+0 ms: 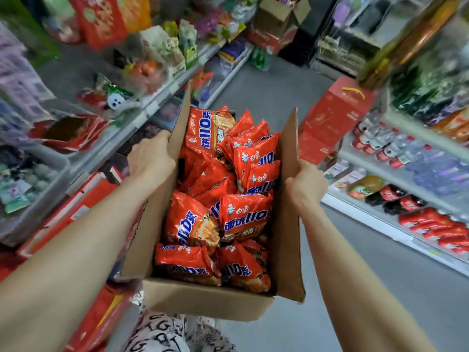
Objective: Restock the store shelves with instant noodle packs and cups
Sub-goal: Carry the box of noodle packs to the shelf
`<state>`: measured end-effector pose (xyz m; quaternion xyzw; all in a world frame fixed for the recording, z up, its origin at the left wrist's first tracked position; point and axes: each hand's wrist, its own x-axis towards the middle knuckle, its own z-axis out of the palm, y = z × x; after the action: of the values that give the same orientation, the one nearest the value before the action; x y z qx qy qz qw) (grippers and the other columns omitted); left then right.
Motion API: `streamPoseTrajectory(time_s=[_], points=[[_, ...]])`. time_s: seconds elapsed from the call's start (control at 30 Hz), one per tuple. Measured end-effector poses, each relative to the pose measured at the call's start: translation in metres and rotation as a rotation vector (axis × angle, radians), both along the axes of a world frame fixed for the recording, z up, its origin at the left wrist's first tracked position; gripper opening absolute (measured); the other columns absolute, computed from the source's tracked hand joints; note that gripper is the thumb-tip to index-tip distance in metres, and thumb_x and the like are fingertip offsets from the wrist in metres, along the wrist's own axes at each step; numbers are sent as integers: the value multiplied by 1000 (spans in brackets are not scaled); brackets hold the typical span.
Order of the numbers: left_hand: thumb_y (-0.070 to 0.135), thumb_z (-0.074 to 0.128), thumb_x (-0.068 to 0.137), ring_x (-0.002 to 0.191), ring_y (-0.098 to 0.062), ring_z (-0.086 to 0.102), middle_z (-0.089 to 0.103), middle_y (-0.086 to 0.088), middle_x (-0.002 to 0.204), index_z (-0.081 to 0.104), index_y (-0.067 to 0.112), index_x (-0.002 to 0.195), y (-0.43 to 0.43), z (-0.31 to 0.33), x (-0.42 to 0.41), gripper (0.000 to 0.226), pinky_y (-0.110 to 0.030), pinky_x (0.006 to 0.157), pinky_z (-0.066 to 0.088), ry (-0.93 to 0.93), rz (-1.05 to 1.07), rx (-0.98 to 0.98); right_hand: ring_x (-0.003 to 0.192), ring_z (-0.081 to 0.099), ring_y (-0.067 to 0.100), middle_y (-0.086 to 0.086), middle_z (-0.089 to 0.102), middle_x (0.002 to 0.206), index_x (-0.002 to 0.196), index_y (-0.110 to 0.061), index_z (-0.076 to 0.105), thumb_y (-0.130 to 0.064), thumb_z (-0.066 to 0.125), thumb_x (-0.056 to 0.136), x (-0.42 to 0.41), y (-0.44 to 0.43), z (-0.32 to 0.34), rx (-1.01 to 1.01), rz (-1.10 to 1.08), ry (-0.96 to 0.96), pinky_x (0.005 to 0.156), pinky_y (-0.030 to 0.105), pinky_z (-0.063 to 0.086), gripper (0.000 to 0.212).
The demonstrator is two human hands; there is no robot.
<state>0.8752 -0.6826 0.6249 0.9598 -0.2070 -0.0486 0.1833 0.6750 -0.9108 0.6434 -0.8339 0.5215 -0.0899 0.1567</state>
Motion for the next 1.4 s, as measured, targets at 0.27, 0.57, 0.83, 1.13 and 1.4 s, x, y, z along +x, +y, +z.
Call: streamPoseTrajectory(time_s=[0.27, 0.57, 0.83, 1.13, 1.4], points=[[3, 56, 80, 99, -45, 61, 66, -22, 108, 53, 20, 128, -124, -6, 143, 51, -44, 76, 49, -3, -41, -34, 96, 65, 40, 13, 72, 97, 106, -23, 68, -9, 57, 76, 132, -116, -2, 8, -52, -24, 78, 40, 51, 35], [2, 56, 78, 98, -43, 63, 69, -19, 102, 54, 24, 129, -276, -3, 280, 55, -48, 82, 50, 9, -90, -38, 99, 65, 40, 15, 72, 101, 111, -22, 69, -16, 61, 79, 259, -256, -1, -5, -105, -23, 82, 40, 50, 34], [1, 58, 83, 100, -45, 60, 64, -24, 106, 56, 17, 126, -431, -8, 375, 46, -46, 78, 49, -17, -51, -5, 103, 64, 39, 15, 72, 104, 117, -22, 70, -13, 61, 81, 369, -413, -5, 26, -102, -48, 87, 41, 51, 37], [5, 57, 82, 101, -46, 61, 66, -23, 107, 53, 20, 128, -606, -23, 515, 49, -48, 80, 49, -9, -119, 19, 105, 62, 43, 18, 71, 108, 117, -21, 69, -12, 60, 79, 504, -581, -3, 29, -144, -38, 92, 44, 51, 40], [4, 60, 87, 105, -44, 60, 66, -25, 109, 53, 18, 132, -766, -29, 653, 47, -45, 80, 49, -13, -202, 33, 107, 63, 39, 14, 72, 108, 122, -25, 68, -11, 61, 81, 627, -718, -13, 53, -256, -28, 93, 41, 50, 44]])
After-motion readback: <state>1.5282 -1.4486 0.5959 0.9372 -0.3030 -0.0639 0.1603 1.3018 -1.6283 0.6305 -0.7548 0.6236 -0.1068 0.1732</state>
